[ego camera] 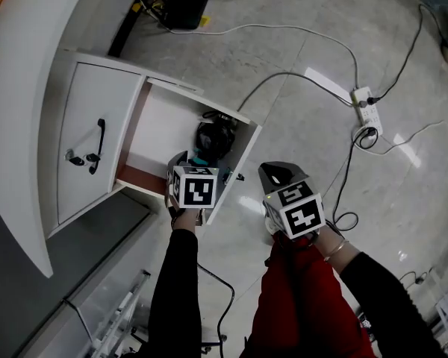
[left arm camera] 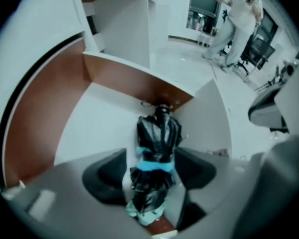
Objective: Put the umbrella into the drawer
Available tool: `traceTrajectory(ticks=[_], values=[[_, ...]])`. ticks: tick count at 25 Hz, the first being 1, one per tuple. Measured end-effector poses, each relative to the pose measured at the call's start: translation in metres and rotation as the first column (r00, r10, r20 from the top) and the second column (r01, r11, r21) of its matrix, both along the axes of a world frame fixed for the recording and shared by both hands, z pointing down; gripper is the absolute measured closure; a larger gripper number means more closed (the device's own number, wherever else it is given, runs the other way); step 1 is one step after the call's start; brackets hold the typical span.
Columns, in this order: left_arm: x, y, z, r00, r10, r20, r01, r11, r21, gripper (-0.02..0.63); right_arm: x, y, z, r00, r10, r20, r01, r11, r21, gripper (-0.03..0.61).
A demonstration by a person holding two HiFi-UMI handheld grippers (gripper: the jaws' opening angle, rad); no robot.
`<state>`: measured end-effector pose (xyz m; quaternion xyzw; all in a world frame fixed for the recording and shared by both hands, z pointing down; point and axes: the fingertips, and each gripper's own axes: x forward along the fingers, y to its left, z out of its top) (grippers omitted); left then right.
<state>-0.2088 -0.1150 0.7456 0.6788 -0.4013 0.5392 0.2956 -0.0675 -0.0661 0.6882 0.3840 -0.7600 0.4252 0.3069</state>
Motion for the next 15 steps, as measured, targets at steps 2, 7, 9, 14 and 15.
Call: traceTrajectory(ticks=[2,7,9,14,15], values=[[-0.001,-0.001,-0.010,1.000,-0.024,-0.003,0.024,0.999,0.029,0.339,-0.001,0.001,-0.008,1.000,-0.006,-0.001,0.006,1.000,0.016,0.577],[0.001,0.005,-0.039,0.996,-0.070,-0.053,0.073,0.994,0.077,0.350,-0.002,0.002,-0.027,1.000,-0.013,0.002,0.012,0.999,0.046,0.577],[0.002,0.008,-0.050,0.994,-0.082,-0.074,0.089,0.991,0.095,0.351,-0.002,0.002,-0.034,1.000,-0.012,0.003,0.012,0.998,0.060,0.577],[-0.003,0.017,-0.074,0.986,-0.124,-0.115,0.140,0.980,0.142,0.376,0.001,0.003,-0.052,1.000,0.012,0.010,-0.013,0.996,0.093,0.577],[-0.003,0.018,-0.080,0.984,-0.130,-0.124,0.148,0.977,0.153,0.379,0.002,0.003,-0.055,1.000,0.015,0.012,-0.016,0.995,0.098,0.577]])
